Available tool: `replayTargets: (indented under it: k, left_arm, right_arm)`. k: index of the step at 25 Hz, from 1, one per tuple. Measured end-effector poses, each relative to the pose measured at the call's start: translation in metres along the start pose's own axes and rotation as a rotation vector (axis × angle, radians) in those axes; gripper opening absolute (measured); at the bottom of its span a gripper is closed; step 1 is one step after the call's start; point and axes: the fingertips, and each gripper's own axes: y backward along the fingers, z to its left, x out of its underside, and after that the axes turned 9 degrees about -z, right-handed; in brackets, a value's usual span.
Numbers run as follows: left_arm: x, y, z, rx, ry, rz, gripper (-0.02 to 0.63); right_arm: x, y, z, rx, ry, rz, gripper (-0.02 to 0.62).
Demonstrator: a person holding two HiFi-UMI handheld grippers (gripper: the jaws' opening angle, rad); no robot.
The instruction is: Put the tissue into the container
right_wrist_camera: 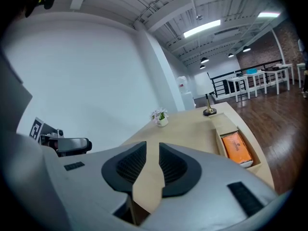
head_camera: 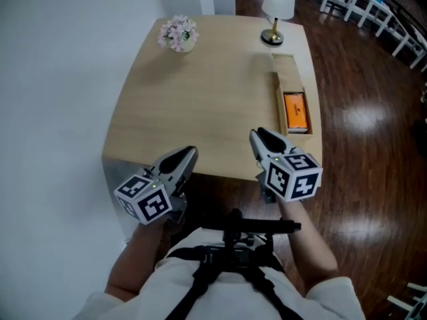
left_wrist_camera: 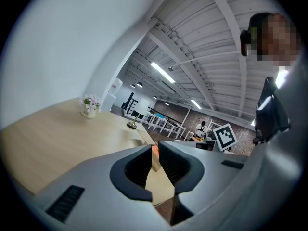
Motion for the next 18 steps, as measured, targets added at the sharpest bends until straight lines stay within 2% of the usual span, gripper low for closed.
replayTargets:
  k: [5,10,18]
  left_arm:
    - [0.009,0.008,-0.023,-0.031,-0.002,-0.008,0.04]
    - [0.017,0.009,-0.023,-0.014,0.018,-0.002,0.04]
    - [0.016,0.027,-0.017,0.002,0.021,0.021,0.041]
  right_arm:
    - [0.003,0.018,-0.002,-0.027,0.009,0.005,0.066]
    - [0.008,0.02,0.002,-0.031,0.015,0.018,0.066]
    - [0.02,0.033,0.014,0.009,0.001,0.019,0.067]
